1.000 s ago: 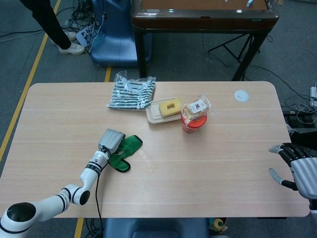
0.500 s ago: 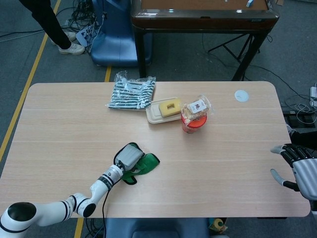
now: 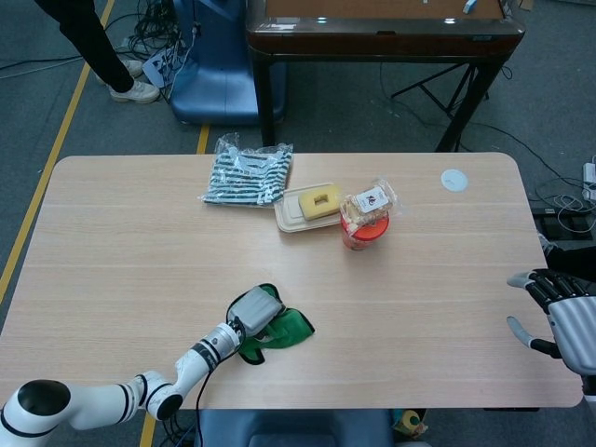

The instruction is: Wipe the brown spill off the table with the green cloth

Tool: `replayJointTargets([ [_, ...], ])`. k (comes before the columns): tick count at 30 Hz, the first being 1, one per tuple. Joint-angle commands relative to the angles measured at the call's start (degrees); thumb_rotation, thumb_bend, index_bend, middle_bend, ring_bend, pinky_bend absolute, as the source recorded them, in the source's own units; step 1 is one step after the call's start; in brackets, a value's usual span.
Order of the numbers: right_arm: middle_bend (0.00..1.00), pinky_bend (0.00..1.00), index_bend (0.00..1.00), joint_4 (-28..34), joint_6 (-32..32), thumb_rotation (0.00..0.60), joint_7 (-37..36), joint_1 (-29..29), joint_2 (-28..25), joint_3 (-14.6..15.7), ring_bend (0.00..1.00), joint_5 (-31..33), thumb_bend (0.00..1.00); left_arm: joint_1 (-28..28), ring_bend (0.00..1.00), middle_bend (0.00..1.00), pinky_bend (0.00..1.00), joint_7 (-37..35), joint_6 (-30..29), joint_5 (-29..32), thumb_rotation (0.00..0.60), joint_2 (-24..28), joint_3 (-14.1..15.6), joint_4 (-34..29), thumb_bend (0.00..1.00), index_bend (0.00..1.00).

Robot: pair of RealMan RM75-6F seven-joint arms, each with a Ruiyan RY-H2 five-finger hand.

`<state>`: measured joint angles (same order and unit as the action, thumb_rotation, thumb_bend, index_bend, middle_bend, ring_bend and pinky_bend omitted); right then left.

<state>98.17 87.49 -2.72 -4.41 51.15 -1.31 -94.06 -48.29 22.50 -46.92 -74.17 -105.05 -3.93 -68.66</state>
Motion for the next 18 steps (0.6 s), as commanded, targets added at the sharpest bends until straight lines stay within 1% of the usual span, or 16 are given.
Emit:
replayJointTargets([
  [1, 0.32, 0.25, 0.32, 0.1, 0.0, 0.6, 0.1, 0.0, -0.1, 0.0, 0.22, 0.1, 0.38, 0.1, 0.57, 0.55, 0.89, 0.0, -0.8, 1.4, 0.6, -1.8, -1.5, 4.7, 0.17, 0.54],
  [11, 0.32, 0.25, 0.32, 0.7, -0.4, 0.6, 0.8, -0.3, -0.1, -0.2, 0.22, 0.2, 0.38, -0.1, 0.57, 0.55, 0.89, -2.0, -1.3, 4.3, 0.6, -3.5, -5.2, 14.5, 0.17, 0.54],
  [18, 0.32, 0.25, 0.32, 1.2, -0.4, 0.6, 1.3, -0.3, -0.3, -0.3, 0.22, 0.0, 0.38, -0.4, 0.56, 0.55, 0.89, -1.4, -0.4, 7.7, 0.6, -4.2, -7.9, 22.0, 0.17, 0.53],
])
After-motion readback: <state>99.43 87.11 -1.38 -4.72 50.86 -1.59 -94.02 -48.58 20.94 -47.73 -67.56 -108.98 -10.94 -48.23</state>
